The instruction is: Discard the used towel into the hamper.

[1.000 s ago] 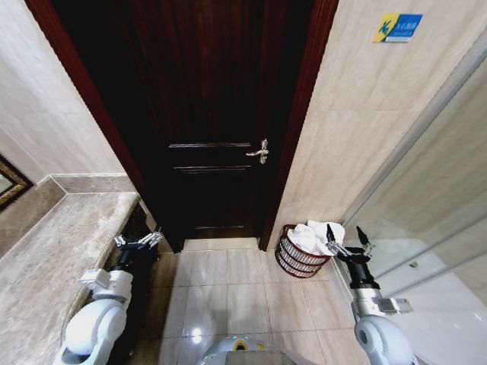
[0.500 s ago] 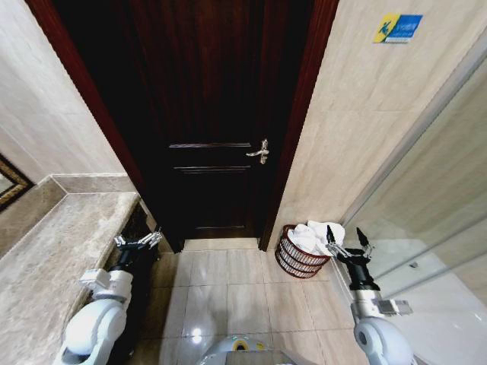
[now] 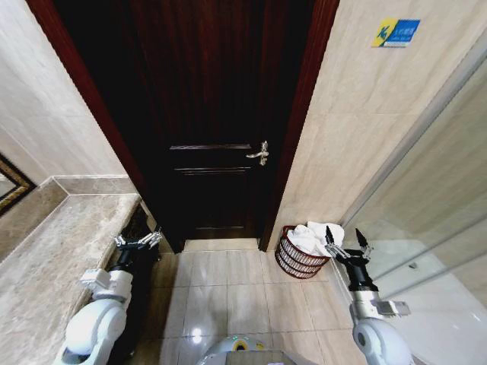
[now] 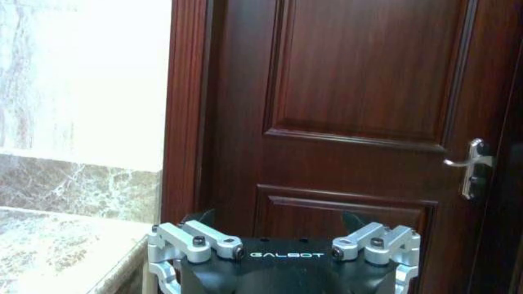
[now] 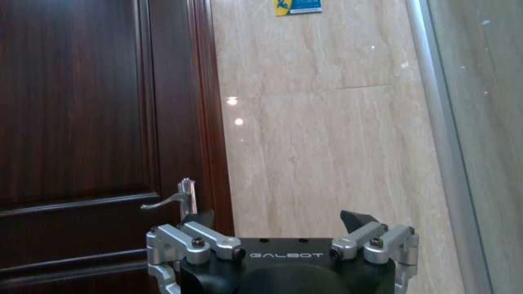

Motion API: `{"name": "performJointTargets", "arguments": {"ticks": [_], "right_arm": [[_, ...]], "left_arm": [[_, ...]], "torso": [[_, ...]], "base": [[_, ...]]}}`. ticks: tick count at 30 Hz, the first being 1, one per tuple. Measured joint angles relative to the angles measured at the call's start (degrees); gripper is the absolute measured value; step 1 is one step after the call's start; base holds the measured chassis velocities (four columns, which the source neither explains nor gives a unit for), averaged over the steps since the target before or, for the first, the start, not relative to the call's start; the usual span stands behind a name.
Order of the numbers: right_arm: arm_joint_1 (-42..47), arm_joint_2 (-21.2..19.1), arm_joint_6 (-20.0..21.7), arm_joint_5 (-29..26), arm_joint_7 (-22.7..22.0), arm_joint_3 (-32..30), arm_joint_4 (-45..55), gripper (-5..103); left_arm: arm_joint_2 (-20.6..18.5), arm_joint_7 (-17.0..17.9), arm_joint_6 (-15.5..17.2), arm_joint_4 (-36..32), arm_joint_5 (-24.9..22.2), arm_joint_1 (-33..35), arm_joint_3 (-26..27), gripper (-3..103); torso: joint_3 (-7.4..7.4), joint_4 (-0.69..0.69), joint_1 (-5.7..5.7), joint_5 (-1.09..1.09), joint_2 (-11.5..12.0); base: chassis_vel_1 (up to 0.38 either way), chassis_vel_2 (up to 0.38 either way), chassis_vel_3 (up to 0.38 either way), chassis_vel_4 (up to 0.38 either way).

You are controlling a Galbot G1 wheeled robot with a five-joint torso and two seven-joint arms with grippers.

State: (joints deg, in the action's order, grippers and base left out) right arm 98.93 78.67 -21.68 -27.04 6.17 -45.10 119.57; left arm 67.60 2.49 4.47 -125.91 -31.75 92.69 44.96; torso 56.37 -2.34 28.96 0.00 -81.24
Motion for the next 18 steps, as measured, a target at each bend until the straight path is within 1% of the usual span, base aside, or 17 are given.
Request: {"name": "performJointTargets", "arguments": {"ticks": [7, 13, 18], "right_arm": [[0.89, 1.65, -0.87, -0.09, 1.07, 1.00, -1.98, 100], [3.23, 1.90, -1.03, -0.61, 2.27, -0.18, -1.26, 100], [3.74, 2.40, -0.96, -0.22, 2.44, -0.75, 0.03, 100]], "left_arm": [[0.00, 0.00, 0.00, 0.00, 0.00, 0.00, 0.00, 100], [0.00, 0.00, 0.00, 0.00, 0.00, 0.00, 0.00, 100], [0.00, 0.00, 0.00, 0.00, 0.00, 0.00, 0.00, 100]], "torso": [[0.58, 0.00, 0.51, 0.00, -1.07], [0.70, 0.00, 0.58, 0.00, -1.28], [0.70, 0.00, 0.59, 0.00, -1.27]], "base": [[0.000, 0.000, 0.000, 0.000], [0.000, 0.000, 0.000, 0.000], [0.000, 0.000, 0.000, 0.000]]}}
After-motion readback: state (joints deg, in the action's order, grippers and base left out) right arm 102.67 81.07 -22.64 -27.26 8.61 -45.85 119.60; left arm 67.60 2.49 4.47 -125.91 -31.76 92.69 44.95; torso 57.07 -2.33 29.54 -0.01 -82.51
